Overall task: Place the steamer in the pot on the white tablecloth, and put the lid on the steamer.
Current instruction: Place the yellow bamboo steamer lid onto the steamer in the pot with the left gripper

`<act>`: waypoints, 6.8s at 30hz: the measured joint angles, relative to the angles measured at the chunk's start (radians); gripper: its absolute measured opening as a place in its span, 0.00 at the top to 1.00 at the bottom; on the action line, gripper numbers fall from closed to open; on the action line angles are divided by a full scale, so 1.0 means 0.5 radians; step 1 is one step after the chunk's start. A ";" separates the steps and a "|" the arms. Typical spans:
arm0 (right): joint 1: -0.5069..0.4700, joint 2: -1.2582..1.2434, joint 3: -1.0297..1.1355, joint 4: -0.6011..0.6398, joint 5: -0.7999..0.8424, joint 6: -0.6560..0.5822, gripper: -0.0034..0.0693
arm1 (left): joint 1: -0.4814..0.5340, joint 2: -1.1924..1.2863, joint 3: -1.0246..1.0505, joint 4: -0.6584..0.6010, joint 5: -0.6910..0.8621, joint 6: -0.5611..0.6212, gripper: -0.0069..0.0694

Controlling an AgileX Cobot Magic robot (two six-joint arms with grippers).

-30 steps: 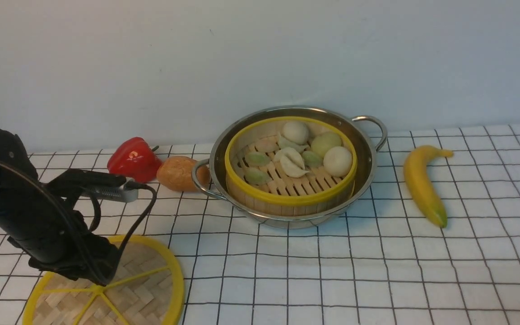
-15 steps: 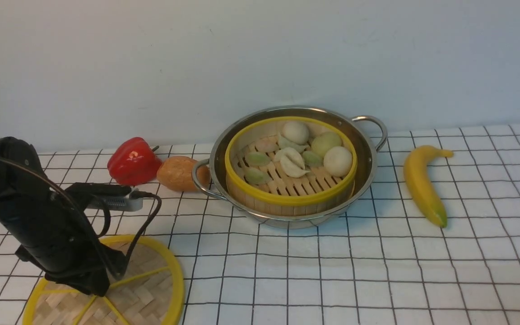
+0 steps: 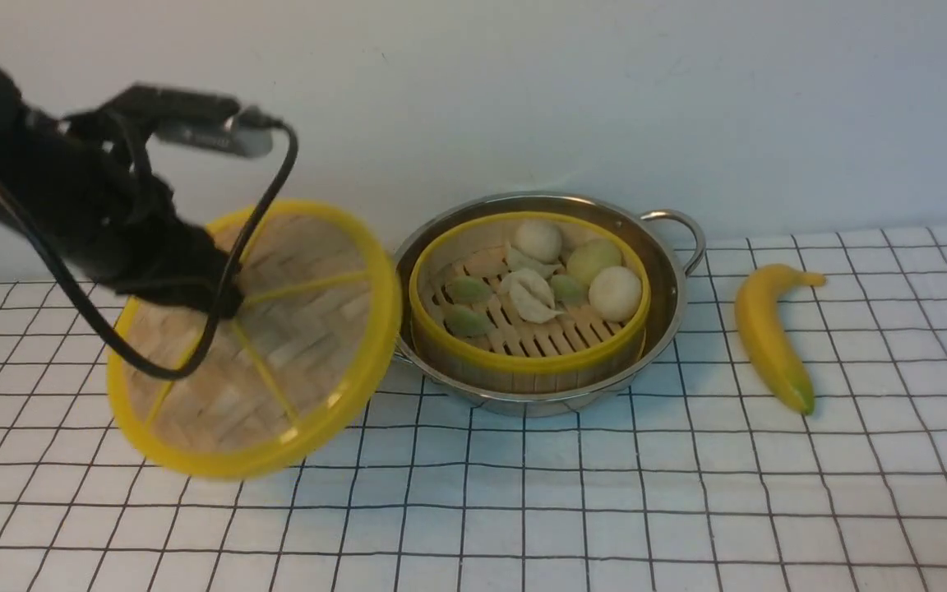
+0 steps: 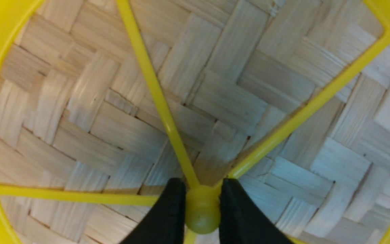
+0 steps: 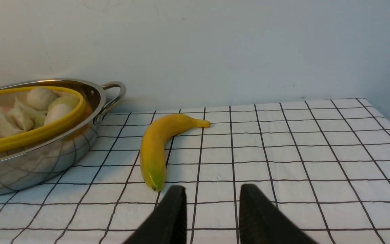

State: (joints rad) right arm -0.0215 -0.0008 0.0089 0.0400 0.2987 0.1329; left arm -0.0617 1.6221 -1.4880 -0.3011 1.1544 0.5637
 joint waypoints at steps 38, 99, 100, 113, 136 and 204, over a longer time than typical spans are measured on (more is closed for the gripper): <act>0.000 0.000 0.000 0.000 0.000 0.023 0.62 | -0.772 1.352 -1.744 0.451 0.133 0.754 0.76; 0.000 0.000 0.000 0.000 0.000 0.032 0.62 | -0.746 1.300 -1.439 0.301 -0.194 1.076 0.76; 0.000 0.000 0.000 0.000 0.000 0.032 0.62 | -0.746 1.300 -1.439 0.298 -0.194 1.078 0.76; 0.000 0.000 0.000 0.000 0.000 0.032 0.62 | -0.746 1.429 -1.441 0.201 -0.295 1.159 0.73; 0.000 0.000 0.000 0.000 0.000 0.032 0.62 | -0.746 1.482 -1.445 0.338 -0.652 0.740 0.22; 0.000 0.000 0.000 0.000 0.000 0.032 0.62 | -0.790 1.446 -1.480 0.285 -0.083 0.636 0.77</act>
State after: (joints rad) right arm -0.0215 -0.0008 0.0089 0.0400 0.2987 0.1488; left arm -0.4566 2.3451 -2.2278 -0.1588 1.1128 0.8819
